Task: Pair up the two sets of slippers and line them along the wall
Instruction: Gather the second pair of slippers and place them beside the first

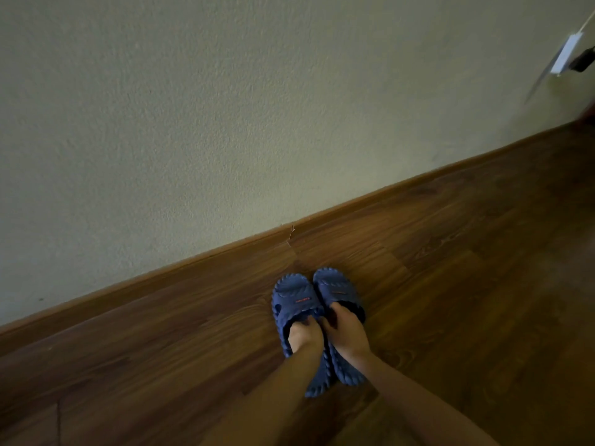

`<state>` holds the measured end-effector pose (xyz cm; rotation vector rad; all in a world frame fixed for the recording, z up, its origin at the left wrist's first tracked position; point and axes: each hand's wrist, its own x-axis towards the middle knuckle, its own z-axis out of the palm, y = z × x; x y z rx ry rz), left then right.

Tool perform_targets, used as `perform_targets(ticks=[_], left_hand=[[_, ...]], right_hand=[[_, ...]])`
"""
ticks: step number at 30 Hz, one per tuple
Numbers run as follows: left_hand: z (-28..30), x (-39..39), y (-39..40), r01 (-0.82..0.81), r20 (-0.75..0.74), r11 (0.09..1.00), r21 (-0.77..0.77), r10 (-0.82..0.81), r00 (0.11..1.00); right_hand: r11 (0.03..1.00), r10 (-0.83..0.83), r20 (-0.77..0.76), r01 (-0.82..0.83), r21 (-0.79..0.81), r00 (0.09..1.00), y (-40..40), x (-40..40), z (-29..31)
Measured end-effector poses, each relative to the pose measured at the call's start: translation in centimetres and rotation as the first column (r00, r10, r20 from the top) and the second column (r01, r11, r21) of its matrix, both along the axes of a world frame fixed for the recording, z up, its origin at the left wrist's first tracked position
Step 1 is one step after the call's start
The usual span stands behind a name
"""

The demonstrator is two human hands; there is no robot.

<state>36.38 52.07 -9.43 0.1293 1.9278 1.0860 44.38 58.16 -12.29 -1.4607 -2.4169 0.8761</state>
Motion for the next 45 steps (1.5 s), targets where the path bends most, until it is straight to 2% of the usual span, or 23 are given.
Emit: perform_targets(ticks=[3,8,11,15,24,34,41,45], left_hand=[[-0.7,0.6,0.4,-0.016,0.137,1.0,0.002,0.016,0.99],[0.7,0.1,1.0,-0.167,0.2,0.98,0.112,0.142,0.97],[0.9,-0.3,1.2,-0.333,0.321,0.931,0.152,0.272,0.907],[1.5,-0.3,0.5,-0.429,0.448,0.881,0.198,0.308,0.839],[2.0,-2.9,-1.7,-0.486,0.421,0.843,0.229,0.364,0.831],[2.3,-8.8,-7.8,-0.577,0.347,0.79,0.205,0.493,0.798],[2.7,-12.6,-12.3,-0.641,0.339,0.737,0.215,0.559,0.757],[2.8,-14.5,-15.1,-0.659,0.329,0.718,0.225,0.581,0.745]], right_hand=[[1.0,-0.004,-0.018,0.004,0.008,1.0,-0.2,0.1,0.0],[0.992,-0.059,-0.023,0.061,0.107,0.998,-0.7,-0.1,-0.3],[0.987,-0.079,0.001,0.078,0.137,0.997,-0.2,-0.4,-0.3],[0.983,-0.103,-0.009,0.103,0.152,0.995,0.0,-0.5,-0.7],[0.981,-0.073,-0.102,0.089,0.17,0.992,-2.3,-3.7,0.3],[0.975,0.169,-0.055,-0.158,0.159,0.984,-6.9,-9.9,1.0],[0.965,0.257,-0.135,-0.248,0.08,0.957,-10.6,-13.8,1.9],[0.944,0.33,-0.114,-0.325,0.064,0.937,-12.9,-16.0,2.1]])
